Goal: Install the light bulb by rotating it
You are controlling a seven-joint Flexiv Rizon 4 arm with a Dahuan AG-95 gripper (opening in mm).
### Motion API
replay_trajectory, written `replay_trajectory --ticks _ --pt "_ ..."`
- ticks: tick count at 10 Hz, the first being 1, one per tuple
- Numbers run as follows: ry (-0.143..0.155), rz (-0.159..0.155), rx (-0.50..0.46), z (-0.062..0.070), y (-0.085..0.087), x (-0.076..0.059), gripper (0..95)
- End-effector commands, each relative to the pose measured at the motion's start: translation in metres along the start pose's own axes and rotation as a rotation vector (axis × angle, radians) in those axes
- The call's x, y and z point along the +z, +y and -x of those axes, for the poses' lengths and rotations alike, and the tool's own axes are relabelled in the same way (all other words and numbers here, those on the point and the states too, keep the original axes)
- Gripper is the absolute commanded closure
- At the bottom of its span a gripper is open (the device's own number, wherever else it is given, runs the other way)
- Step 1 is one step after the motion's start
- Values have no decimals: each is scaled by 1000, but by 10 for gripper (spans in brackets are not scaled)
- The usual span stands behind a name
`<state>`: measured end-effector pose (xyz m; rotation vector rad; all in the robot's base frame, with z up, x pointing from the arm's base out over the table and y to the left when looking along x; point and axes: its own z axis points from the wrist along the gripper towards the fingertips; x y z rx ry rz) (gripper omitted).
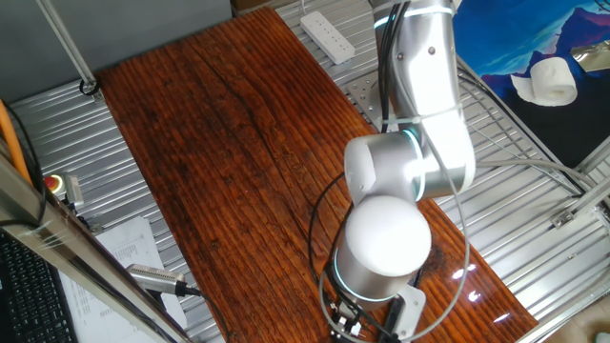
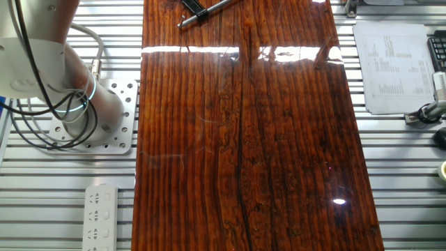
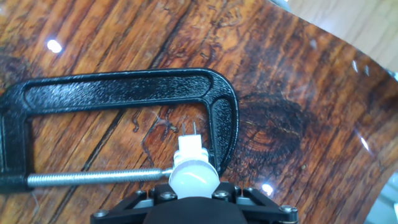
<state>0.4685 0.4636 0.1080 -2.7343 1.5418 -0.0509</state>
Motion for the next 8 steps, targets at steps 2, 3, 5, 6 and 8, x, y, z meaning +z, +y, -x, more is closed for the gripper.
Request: replay_trajectory --ticks 2,3,5,6,8 --pt "13 -6 114 -1 -1 1 570" --pt "25 -1 169 -1 -1 1 570" --pt "28 -1 240 -1 -1 1 570" --pt "29 -2 287 -1 -1 0 570" --pt "28 -2 366 -2 -1 0 570"
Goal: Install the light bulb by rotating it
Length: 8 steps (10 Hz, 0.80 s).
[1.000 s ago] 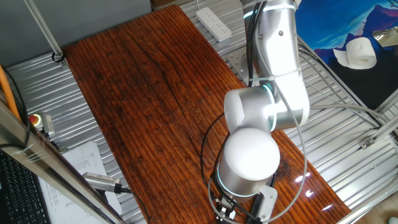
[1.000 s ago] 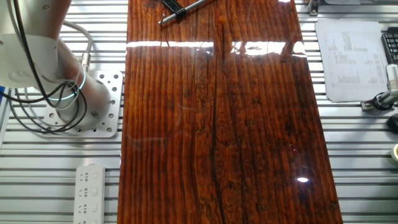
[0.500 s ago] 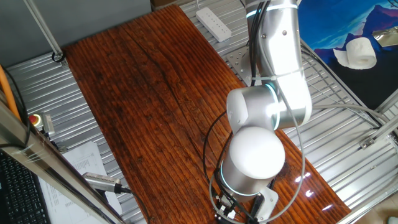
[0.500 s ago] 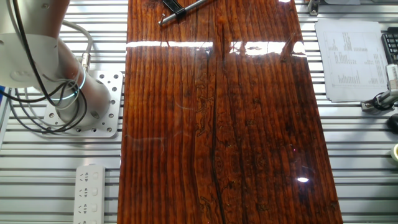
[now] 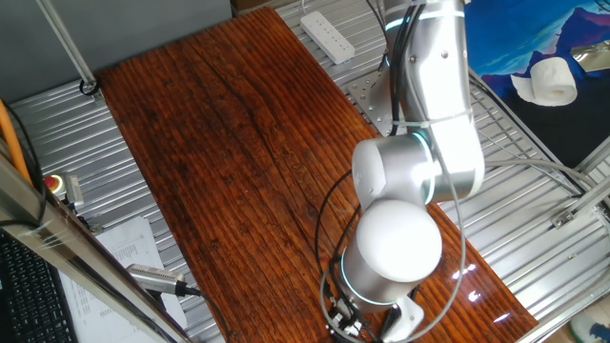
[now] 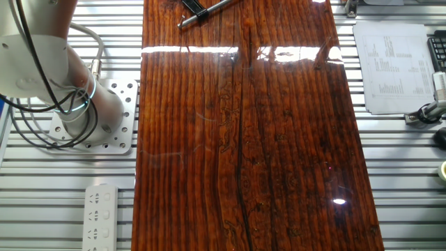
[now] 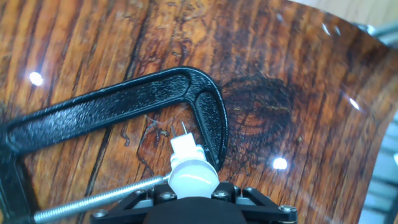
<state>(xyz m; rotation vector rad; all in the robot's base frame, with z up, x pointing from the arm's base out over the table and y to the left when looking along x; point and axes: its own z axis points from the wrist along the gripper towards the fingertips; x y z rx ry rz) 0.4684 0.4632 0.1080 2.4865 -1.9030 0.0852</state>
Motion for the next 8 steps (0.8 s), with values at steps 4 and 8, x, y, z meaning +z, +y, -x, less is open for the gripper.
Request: replay_trajectory --ticks 4,8 --pt "0 2 206 -1 -1 0 570" --pt "-1 3 330 -1 -1 1 570"
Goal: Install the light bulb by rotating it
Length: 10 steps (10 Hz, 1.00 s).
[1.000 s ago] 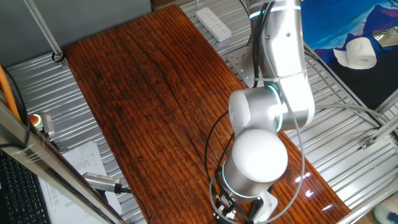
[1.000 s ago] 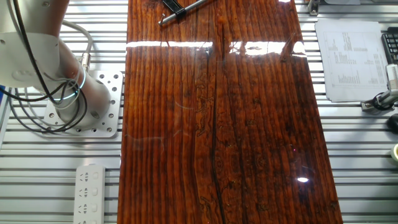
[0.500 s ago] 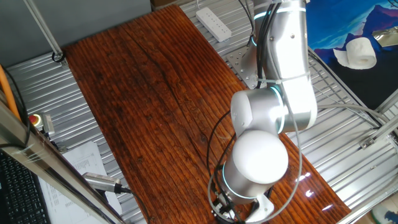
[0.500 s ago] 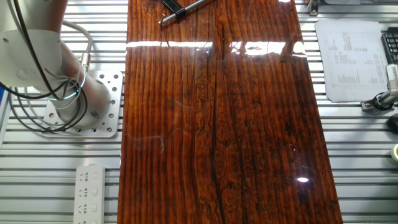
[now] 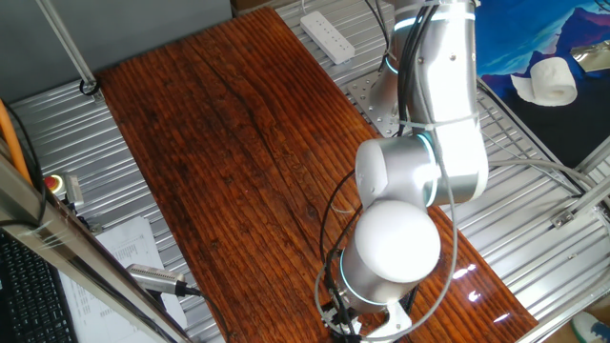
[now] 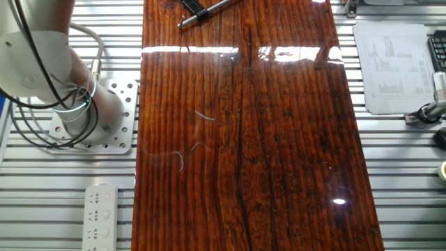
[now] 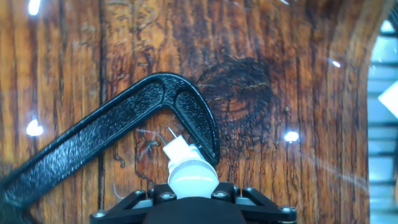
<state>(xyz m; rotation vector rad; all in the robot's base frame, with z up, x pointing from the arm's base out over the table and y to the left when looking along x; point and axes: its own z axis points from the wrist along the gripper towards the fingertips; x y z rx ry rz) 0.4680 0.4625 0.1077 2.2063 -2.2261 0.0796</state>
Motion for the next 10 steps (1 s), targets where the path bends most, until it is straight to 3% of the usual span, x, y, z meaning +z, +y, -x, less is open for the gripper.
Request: replay_trajectory --ticks 1,10 --pt "-1 -1 98 0 -1 0 570" --pt "3 11 415 0 -1 1 570"
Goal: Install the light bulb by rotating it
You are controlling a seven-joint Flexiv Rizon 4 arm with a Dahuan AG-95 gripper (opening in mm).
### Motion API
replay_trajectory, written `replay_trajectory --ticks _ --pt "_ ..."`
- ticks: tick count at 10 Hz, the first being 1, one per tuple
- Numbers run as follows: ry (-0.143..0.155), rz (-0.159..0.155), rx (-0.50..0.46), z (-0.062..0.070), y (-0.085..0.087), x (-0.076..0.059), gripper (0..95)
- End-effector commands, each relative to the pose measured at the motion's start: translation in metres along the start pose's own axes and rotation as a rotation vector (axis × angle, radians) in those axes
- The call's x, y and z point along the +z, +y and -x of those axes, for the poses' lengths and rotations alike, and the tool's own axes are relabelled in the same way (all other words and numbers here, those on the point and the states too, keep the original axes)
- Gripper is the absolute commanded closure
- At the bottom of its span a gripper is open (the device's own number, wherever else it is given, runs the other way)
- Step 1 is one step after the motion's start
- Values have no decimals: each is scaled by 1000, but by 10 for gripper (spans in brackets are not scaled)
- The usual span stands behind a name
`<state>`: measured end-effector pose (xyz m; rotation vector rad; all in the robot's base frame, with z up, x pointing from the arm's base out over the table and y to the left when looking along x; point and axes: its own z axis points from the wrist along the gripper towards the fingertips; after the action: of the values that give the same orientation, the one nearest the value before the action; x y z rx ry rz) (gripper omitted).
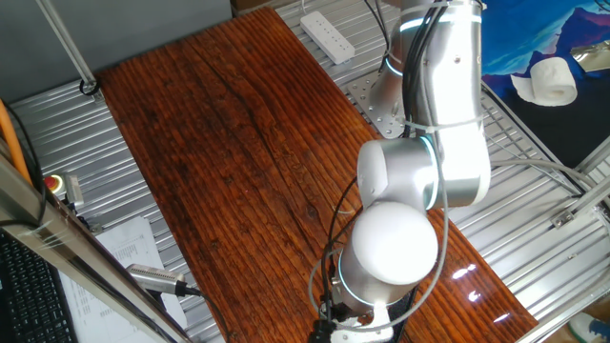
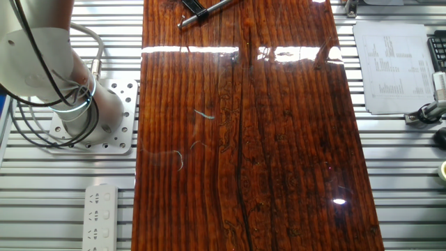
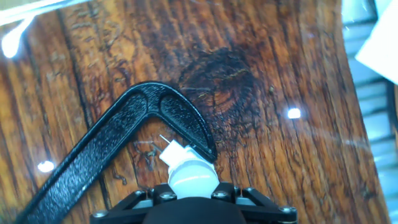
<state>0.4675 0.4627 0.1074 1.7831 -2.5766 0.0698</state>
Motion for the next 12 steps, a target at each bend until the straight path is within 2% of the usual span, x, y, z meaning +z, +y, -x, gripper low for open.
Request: replay_trajectory --ticks 1,6,8,9,10,12 --pt "-1 1 103 0 -1 0 570" --pt "-3 0 248 -1 0 1 570" --pt "-9 1 354 -2 0 1 570" --pt "-9 1 376 -2 0 1 570" --pt "-8 2 425 -3 1 1 760" --pt "-9 2 494 -4 1 1 760"
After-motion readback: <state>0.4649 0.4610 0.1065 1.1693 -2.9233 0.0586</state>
